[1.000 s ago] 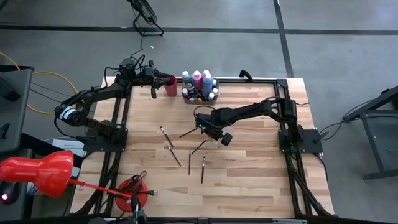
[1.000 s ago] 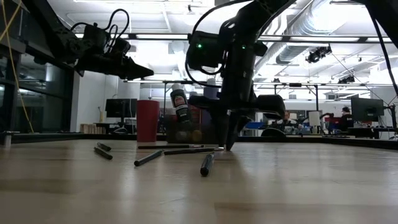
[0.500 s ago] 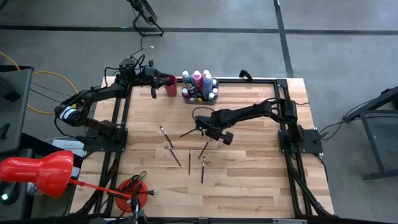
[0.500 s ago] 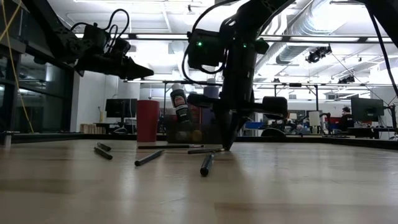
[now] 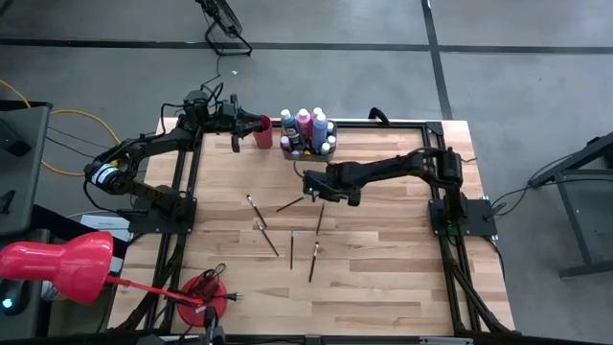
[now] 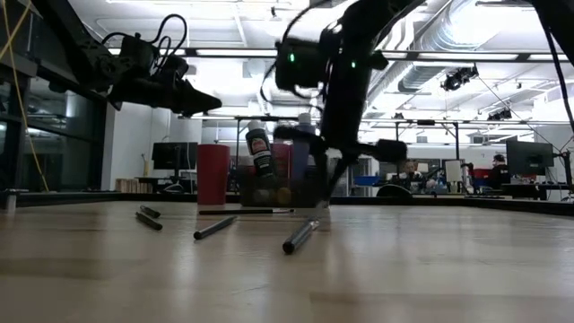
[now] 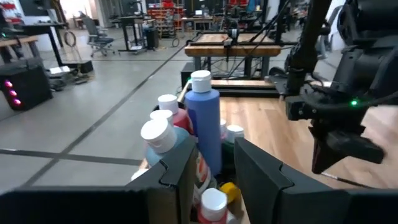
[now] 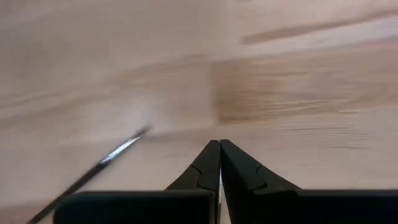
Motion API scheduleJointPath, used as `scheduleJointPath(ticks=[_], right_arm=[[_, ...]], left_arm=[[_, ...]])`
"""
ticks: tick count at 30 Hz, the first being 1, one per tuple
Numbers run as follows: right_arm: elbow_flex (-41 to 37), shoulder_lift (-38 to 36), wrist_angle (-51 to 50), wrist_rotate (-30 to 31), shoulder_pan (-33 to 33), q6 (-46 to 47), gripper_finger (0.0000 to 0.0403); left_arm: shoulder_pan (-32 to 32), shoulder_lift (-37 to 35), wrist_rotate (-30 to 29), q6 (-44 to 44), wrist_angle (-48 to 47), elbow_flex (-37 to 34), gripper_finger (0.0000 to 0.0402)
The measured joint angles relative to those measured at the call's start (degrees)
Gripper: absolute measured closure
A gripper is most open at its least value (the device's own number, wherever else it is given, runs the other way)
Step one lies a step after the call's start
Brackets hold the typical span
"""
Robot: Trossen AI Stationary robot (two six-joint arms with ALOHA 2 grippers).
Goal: Pick & Place Paint Supplies
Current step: Put the black paint brush into the pink cup
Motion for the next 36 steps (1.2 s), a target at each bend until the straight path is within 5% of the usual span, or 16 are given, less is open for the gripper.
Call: scheduleJointPath(ticks=[9, 22, 29, 36], right_arm=[[0.2, -7.4, 3.3, 6.0, -0.1, -12.8, 0.0400], [0.2, -19.0, 20.9, 18.3, -0.8, -50.1, 0.0400], [0.3, -22.7, 33.6, 16.0, -2.2, -67.7, 0.0400], [0.3, -23.5, 40.7, 8.7, -3.9, -74.9, 0.0400]], left_arm=[[-0.9, 0.0, 4.6, -10.5, 0.1, 0.0, 0.0293], [-13.5, 0.0, 5.8, -24.5, 2.8, 3.9, 0.0262], [-19.0, 0.0, 2.9, -33.3, 2.2, 9.2, 0.0172], [-22.3, 0.0, -3.5, -33.3, 1.3, 13.4, 0.0154]])
